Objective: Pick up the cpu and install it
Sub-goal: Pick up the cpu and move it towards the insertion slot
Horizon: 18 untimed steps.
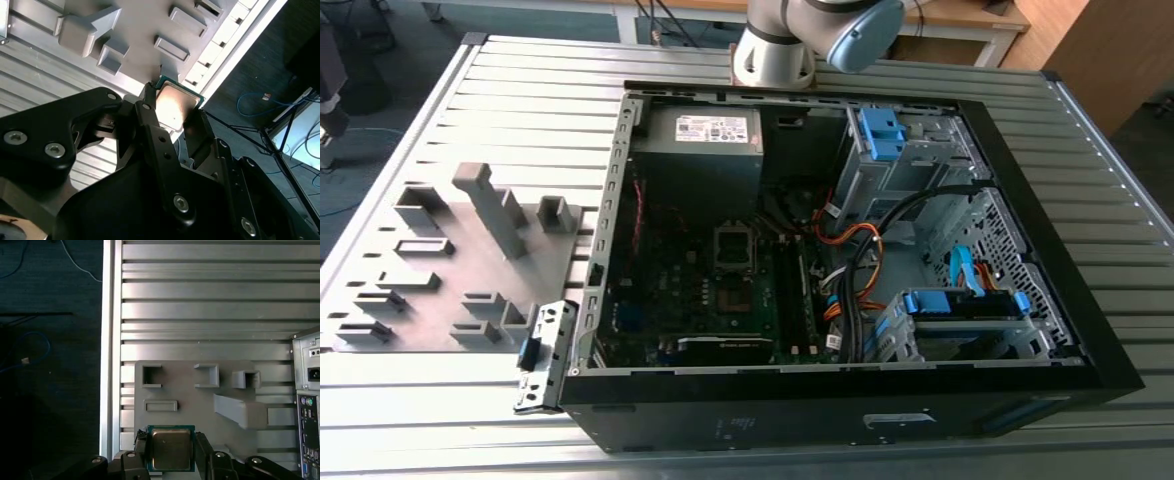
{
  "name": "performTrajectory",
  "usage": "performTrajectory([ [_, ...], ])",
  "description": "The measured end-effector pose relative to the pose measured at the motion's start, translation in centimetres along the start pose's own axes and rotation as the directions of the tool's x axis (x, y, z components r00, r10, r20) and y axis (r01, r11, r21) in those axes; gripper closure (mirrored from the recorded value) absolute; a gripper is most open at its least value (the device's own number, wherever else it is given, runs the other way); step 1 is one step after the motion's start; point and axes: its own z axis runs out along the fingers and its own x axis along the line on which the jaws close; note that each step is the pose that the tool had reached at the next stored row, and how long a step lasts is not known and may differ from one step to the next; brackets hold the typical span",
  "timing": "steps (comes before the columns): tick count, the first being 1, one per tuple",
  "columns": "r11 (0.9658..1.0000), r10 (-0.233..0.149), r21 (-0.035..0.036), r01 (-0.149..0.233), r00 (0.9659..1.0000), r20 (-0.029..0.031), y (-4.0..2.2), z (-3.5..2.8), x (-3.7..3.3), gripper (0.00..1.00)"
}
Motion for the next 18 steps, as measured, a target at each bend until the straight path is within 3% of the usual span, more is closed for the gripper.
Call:
performTrajectory([
  [6,1.0,0.0,0.0,0.0,1.0,0.0,0.03,0.02,-1.27,0.53],
  [18,1.0,0.0,0.0001,0.0,1.0,-0.0001,0.12,0.06,-5.15,0.53],
])
